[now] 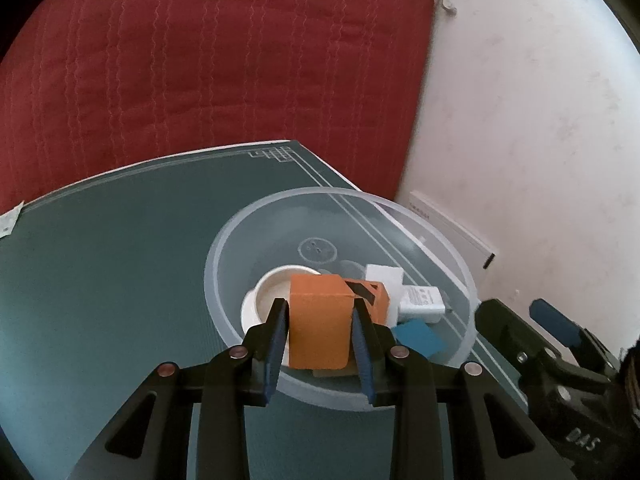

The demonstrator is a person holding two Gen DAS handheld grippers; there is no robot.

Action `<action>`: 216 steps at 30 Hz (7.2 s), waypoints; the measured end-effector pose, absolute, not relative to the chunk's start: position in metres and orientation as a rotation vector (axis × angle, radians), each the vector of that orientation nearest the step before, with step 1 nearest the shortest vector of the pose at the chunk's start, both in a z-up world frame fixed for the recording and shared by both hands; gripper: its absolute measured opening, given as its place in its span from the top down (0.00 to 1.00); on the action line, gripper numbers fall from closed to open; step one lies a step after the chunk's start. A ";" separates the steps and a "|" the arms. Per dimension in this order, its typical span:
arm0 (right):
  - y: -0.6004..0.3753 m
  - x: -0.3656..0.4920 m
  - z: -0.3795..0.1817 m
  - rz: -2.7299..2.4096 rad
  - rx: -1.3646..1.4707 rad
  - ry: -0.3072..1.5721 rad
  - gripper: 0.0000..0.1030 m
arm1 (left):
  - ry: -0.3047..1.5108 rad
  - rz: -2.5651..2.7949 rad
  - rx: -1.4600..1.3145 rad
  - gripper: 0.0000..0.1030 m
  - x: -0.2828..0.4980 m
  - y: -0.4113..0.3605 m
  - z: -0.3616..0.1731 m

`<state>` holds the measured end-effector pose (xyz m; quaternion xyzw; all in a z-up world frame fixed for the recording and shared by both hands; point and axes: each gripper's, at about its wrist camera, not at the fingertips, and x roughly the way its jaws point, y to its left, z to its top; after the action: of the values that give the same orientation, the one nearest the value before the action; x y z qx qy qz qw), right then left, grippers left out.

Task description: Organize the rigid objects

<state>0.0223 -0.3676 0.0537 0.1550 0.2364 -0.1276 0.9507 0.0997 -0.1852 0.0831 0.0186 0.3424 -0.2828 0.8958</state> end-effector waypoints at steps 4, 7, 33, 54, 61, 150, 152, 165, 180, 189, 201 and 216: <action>-0.367 0.022 0.054 -0.260 0.314 0.480 0.01 | 0.693 -0.594 0.065 0.67 0.094 -0.188 0.080; -0.367 0.022 0.054 -0.260 0.316 0.480 0.01 | 0.697 -0.603 0.066 0.67 0.091 -0.186 0.078; -0.365 0.025 0.052 -0.260 0.317 0.479 0.01 | 0.728 -0.548 0.134 0.68 0.101 -0.184 0.074; -0.370 0.022 0.053 -0.286 0.343 0.471 0.01 | 0.721 -0.657 0.076 0.21 0.034 -0.157 0.092; -0.376 0.020 0.052 -0.324 0.363 0.474 0.01 | 0.766 -0.715 0.137 0.21 -0.004 -0.165 0.076; -0.401 0.005 0.058 -0.331 0.468 0.431 0.02 | 0.789 -0.906 0.187 0.30 -0.032 -0.197 0.091; -0.401 0.005 0.058 -0.327 0.463 0.430 0.02 | 0.803 -0.913 0.209 0.35 -0.032 -0.204 0.085; -0.401 0.009 0.058 -0.326 0.463 0.441 0.01 | 0.832 -0.906 0.233 0.56 -0.034 -0.204 0.075; -0.396 0.007 0.058 -0.325 0.462 0.438 0.02 | 0.720 -0.760 0.140 0.56 0.001 -0.167 0.122; -0.397 0.007 0.056 -0.317 0.458 0.445 0.02 | 0.724 -0.642 0.143 0.34 0.043 -0.172 0.107; -0.386 0.017 0.053 -0.264 0.408 0.480 0.01 | 0.687 -0.475 0.175 0.02 0.024 -0.156 0.106; -0.357 0.019 0.047 -0.227 0.282 0.548 0.01 | 0.620 -0.306 0.269 0.01 0.004 -0.150 0.105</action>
<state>0.0187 -0.3566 0.0468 0.1384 0.2691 -0.1115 0.9466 0.0036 -0.1497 0.1048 0.1313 0.3027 -0.1493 0.9321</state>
